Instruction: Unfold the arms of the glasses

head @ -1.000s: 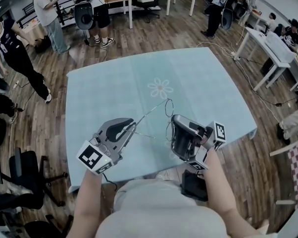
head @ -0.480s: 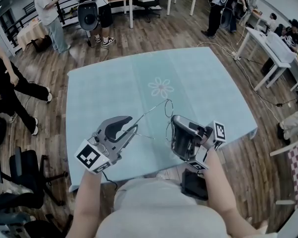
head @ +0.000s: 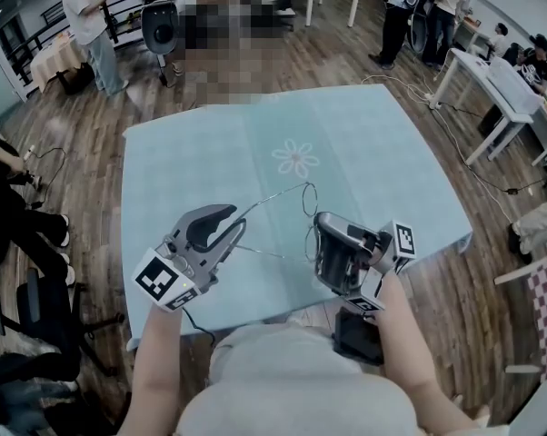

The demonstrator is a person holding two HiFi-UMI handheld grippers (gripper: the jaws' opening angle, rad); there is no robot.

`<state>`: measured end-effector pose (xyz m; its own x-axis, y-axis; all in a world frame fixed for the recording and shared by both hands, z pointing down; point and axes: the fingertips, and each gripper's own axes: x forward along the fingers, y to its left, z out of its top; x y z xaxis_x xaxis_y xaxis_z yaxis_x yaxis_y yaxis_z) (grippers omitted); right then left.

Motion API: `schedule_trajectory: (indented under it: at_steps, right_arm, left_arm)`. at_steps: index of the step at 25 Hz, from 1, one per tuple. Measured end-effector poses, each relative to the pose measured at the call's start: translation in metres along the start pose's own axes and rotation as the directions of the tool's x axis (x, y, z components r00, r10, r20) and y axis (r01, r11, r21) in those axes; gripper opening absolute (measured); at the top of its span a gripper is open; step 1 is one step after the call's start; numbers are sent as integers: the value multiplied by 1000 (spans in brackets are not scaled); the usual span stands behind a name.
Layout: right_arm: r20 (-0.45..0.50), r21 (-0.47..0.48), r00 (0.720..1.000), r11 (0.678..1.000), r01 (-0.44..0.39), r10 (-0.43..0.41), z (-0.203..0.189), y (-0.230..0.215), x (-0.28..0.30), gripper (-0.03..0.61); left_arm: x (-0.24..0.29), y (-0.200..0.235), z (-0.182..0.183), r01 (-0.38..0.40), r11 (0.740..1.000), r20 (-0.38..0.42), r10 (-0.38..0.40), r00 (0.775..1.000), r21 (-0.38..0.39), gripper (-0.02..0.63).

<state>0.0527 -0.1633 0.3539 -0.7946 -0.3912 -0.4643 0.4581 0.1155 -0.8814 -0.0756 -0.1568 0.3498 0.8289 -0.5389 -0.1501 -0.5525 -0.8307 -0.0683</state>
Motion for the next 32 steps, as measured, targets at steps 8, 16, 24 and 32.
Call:
schedule_trajectory:
  at_steps: [8,16,24,32]
  right_arm:
    - [-29,-2,1000,1000,4,-4,-2,2,2,12]
    - [-21,-10,999,1000,24,-24,-1,-1,1,12]
    - [-38,-15,999,999,29,-30,-3,-1,2,12]
    - [-52,-21,998,999,40,-41,-9,-4,2,12]
  left_arm:
    - [3,17,5,-8,1000,-2,8,1000,9,95]
    - [-1,20,14,4,1000,6,-4,1000,17,94]
    - [2,33,14,-21,999,3,21,1000,26,94]
    - [6,43,14,-34,999,1,34,999,33,94]
